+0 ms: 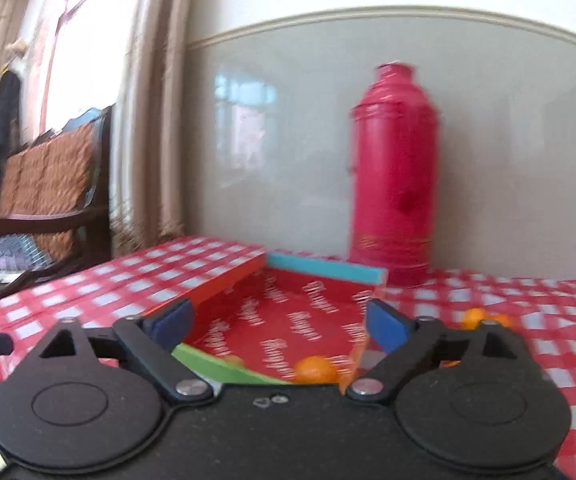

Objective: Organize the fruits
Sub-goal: 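Carry the yellow fruit over the box and open the right gripper, then reach the left gripper to the small mandarin and grasp it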

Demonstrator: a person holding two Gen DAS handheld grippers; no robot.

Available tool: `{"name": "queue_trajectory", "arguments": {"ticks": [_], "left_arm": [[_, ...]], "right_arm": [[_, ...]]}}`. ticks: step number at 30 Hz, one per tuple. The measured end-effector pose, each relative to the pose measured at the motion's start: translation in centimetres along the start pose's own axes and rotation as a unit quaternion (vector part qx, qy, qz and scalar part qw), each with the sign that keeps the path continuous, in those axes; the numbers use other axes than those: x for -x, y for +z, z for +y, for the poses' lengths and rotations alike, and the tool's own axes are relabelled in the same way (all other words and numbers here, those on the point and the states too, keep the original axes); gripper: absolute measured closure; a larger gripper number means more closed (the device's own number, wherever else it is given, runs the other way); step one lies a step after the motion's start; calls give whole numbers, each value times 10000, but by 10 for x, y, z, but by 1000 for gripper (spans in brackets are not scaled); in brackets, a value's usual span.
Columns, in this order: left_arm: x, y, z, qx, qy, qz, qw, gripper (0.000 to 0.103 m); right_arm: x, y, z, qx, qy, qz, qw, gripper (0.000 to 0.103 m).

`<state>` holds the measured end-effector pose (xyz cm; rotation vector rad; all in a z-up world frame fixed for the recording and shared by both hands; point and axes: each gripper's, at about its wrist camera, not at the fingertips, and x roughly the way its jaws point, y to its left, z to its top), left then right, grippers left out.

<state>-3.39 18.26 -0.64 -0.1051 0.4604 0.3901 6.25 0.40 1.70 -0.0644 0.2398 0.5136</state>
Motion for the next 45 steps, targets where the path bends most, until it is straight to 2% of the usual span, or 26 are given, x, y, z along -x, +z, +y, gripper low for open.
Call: {"name": "queue_trajectory", "arguments": {"ticks": [3,6,11,17,25,28,34,38,42,45], "left_arm": [[2,2,-15,47,-134,-84,9999,0],[3,5,-34,-29,-354,-102,9993,0],[10,9,-77,-504,-517,-232,9971,0],[16,9,-119,-573,-1000,-314,9928,0],[18,4,-173,-743,-1253,-293,9889,1],[16,2,-192,-842,-1377,-227,9866,13],[2,3,-215,-877,-1396,-138,9862,15],[-17,4,-227,-903,-1366,94,9865,36],[-32,4,-237,-851,-1337,290,9869,45],[-42,3,-243,-857,-1272,383,9874,55]], "right_arm": [[9,3,-27,-314,-229,-53,9992,6],[13,3,-57,-663,-530,175,9962,6],[26,-1,-86,-268,-1143,321,9926,6],[38,-11,-124,-584,-1576,528,9844,6],[60,-21,-159,-695,-2057,436,9752,6],[65,-24,-174,-780,-2179,444,9718,6],[75,-29,-203,-975,-2380,476,9652,6],[77,-31,-213,-1044,-2423,474,9634,6],[69,-33,-218,-1116,-2427,577,9619,6],[61,-34,-219,-1156,-2407,635,9616,6]]}}
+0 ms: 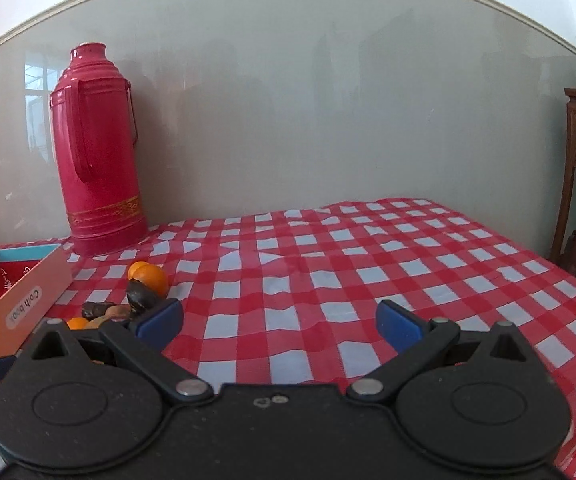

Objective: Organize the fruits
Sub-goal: 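Reach the left gripper to the small mandarin and grasp it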

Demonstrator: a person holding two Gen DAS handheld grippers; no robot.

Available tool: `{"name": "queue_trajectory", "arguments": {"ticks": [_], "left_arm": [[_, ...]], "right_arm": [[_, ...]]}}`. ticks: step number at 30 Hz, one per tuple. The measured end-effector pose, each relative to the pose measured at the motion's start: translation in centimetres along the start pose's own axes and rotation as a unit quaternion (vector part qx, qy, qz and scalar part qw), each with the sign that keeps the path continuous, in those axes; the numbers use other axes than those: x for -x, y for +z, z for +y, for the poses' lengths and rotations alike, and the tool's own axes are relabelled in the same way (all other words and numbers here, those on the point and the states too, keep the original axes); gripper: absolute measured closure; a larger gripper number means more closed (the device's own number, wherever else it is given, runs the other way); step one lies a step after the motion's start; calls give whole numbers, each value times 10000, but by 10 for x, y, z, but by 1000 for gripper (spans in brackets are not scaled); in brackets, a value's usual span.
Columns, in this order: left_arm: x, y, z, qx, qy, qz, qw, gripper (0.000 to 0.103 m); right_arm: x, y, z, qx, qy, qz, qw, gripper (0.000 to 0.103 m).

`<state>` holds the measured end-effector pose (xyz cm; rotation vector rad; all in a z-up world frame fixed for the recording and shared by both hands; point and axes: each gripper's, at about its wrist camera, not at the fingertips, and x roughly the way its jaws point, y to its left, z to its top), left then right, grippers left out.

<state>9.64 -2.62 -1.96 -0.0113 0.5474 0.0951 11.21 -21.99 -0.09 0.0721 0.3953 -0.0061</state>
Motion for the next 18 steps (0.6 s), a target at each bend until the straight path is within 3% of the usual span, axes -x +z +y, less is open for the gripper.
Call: {"name": "queue_trajectory", "arguments": {"ticks": [4,7,11,18], "left_arm": [[-14,1,-1,31,19,151,9999,63],[-22,1,-3,32,-19,244,9997,81],[-19,2,-2,5,-51,212,9998,81],[10,9,15,22,92,-309,9995,81]], "right_arm": [[-12,1,7,-91,47,67,9999,6],[-19,1,13,-127,97,164,9997,6],[-21,1,21,-96,195,209,9995,6],[-15,2,27,-101,305,179,9993,6]]}}
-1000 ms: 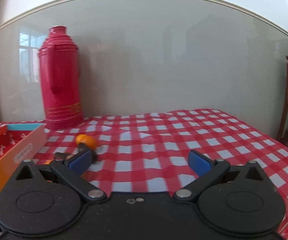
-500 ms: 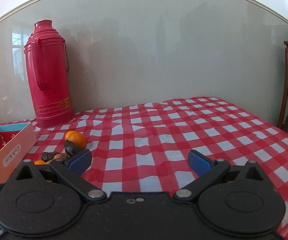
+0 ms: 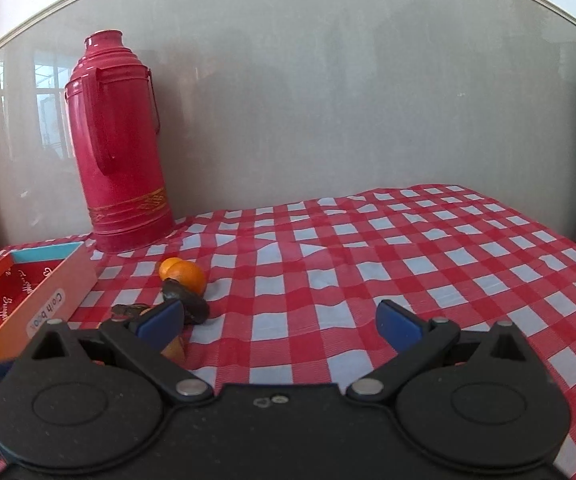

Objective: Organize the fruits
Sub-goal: 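Reach the left gripper to the small mandarin and grasp it, then carry the mandarin into the box and open the left gripper, then reach the right gripper to the brown kiwi and grasp it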

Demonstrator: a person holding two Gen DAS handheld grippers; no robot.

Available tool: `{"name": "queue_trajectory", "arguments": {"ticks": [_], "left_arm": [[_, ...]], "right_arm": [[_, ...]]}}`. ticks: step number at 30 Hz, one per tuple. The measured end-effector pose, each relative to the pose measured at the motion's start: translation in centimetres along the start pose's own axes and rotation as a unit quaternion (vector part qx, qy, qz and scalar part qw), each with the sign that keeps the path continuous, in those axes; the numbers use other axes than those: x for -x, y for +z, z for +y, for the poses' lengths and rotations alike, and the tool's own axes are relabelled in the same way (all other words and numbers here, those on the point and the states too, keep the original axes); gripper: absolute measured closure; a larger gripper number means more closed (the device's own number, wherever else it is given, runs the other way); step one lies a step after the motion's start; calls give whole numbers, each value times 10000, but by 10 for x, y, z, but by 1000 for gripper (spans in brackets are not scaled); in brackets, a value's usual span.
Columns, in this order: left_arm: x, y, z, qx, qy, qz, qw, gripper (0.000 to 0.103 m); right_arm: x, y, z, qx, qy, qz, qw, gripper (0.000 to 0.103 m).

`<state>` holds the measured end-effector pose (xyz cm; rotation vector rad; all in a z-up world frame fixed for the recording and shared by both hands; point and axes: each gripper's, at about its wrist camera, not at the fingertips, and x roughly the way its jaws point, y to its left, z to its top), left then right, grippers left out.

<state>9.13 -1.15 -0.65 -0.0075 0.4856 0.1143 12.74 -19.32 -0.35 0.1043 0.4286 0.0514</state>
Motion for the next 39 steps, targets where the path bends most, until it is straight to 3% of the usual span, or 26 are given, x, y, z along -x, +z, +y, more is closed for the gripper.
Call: {"name": "queue_trajectory", "arguments": {"ticks": [4,9,15,21,22,23,25,27,33,35,39], "left_arm": [[16,8,21,75,254,-380,9989,81],[22,12,55,272,542,-487,9970,80],[18,11,97,504,921,-450,9935,80],[7,8,124,699,1145,-293,9905,80],[8,7,126,701,1181,-261,9902,73],[10,7,127,704,1190,-326,9899,50],[18,6,127,693,1294,-521,9878,15],[25,6,127,652,1365,-683,9861,13],[29,2,136,553,1445,-577,9863,10],[32,1,140,575,1484,-593,9855,5],[33,-2,149,582,1580,-563,9841,4]], "right_arm": [[1,-3,8,75,86,36,9999,6],[4,-5,18,190,191,18,9996,6],[5,-6,32,204,438,47,9988,6],[7,-10,56,609,730,11,9955,6],[7,-10,60,669,748,11,9950,6],[7,-11,63,718,772,21,9944,6],[6,-12,67,746,814,47,9939,6],[5,-12,71,795,830,82,9933,6],[-3,-16,77,1021,833,163,9911,6],[-6,-17,77,1065,842,207,9905,7],[-15,-18,78,1137,862,314,9893,17]]}}
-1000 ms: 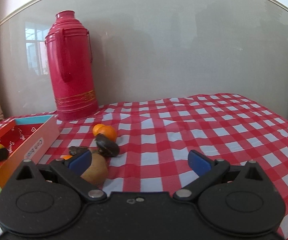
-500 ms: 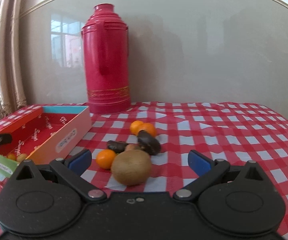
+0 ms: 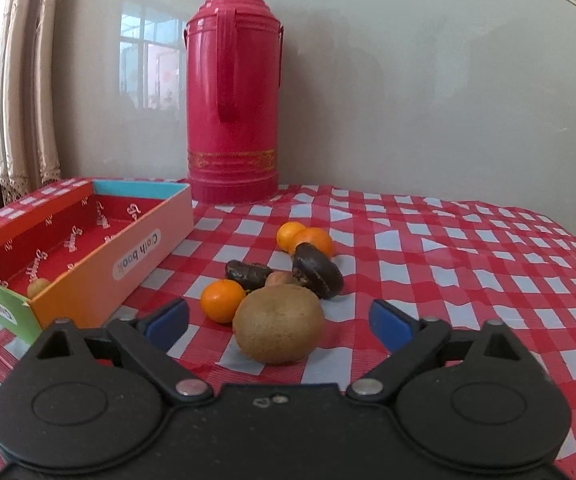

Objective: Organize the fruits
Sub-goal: 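Reach the right gripper to the brown kiwi and grasp it, then carry the kiwi over the box and open the right gripper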

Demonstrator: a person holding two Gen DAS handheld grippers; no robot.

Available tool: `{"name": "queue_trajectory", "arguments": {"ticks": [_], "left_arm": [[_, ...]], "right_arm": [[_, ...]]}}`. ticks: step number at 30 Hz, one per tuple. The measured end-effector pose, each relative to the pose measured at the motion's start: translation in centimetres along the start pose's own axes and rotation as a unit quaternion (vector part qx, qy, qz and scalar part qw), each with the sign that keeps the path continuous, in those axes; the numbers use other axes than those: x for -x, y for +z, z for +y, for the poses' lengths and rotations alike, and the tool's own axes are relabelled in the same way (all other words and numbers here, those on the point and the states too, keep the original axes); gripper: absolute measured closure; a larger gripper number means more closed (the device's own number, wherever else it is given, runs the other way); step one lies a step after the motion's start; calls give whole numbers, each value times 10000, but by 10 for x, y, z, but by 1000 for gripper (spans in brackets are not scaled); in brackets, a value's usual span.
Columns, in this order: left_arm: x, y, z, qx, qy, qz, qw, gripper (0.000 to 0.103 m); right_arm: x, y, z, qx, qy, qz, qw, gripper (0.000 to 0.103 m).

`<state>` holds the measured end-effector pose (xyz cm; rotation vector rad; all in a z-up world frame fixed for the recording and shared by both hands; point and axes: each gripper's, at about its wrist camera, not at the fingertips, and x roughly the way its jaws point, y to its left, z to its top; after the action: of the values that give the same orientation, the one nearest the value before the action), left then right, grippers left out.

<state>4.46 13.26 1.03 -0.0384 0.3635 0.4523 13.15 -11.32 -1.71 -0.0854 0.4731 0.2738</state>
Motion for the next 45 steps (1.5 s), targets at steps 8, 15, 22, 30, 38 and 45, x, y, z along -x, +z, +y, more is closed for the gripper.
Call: {"name": "queue_trajectory", "arguments": {"ticks": [8,15,22,30,38,45], "left_arm": [[-3,-4,21,44,188,60,9998,2],[-5,-6,38,43,291,121,9995,0],[-1,-9,54,122,329,102,9993,0],[4,-14,82,159,465,147,9987,0],[7,-21,106,109,621,230,9977,0],[11,-25,121,131,735,290,9968,0]], "right_arm": [[-18,-1,8,86,-101,301,9995,22],[-32,2,8,3,-224,655,9976,55],[-21,11,19,-116,-126,409,9990,55],[3,37,69,-10,460,-386,9982,55],[0,44,132,329,1101,-479,9922,55],[-12,40,172,369,1413,-317,9888,54]]}}
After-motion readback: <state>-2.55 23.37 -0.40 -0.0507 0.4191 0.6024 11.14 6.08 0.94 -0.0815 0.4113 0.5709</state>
